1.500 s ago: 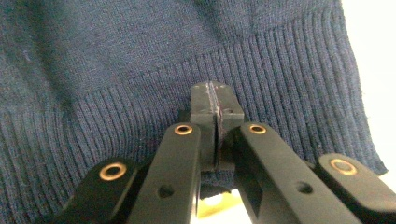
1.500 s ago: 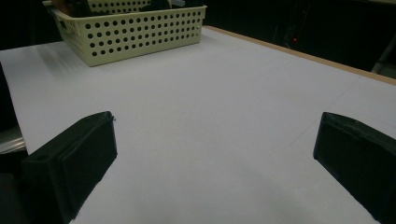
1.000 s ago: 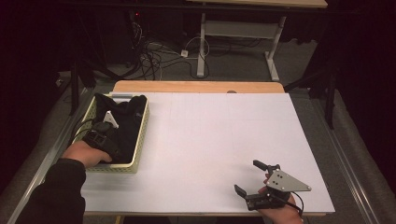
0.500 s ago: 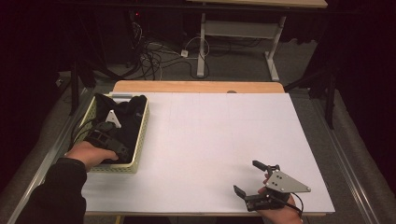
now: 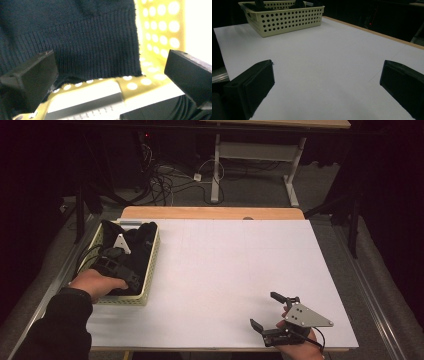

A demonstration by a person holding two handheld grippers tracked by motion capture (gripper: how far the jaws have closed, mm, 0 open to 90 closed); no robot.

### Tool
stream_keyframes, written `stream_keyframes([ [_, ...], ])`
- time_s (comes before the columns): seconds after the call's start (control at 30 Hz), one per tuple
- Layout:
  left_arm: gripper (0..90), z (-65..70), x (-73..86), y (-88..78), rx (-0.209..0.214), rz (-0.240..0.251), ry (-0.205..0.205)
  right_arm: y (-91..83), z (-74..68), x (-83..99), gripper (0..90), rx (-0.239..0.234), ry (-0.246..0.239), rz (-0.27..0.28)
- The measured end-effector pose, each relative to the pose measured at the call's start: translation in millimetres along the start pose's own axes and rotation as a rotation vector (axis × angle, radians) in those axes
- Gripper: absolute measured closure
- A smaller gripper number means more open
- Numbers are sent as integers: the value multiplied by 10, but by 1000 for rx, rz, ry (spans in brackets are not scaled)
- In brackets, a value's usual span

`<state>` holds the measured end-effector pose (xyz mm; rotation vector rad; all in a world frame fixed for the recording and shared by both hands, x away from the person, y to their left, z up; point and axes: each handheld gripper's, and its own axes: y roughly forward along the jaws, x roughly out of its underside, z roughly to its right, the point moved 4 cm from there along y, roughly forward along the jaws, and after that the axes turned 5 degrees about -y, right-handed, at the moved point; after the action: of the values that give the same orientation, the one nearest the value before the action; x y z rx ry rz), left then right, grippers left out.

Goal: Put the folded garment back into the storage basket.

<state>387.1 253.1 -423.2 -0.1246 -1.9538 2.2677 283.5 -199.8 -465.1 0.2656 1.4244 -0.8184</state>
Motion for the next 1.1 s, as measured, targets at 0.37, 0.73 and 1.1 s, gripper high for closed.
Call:
stream_keyframes([
  [0.37, 0, 354, 39, -278, -4, 26, 35, 0, 17, 10, 1, 11, 2, -6],
  [0.73, 0, 833, 7, -372, 0, 33, 112, -6, 28, 21, 1, 19, 4, -9],
  [1.1, 0, 1094, -18, -107, 41, 21, 187, 3, 15, 29, 1, 17, 4, -14],
])
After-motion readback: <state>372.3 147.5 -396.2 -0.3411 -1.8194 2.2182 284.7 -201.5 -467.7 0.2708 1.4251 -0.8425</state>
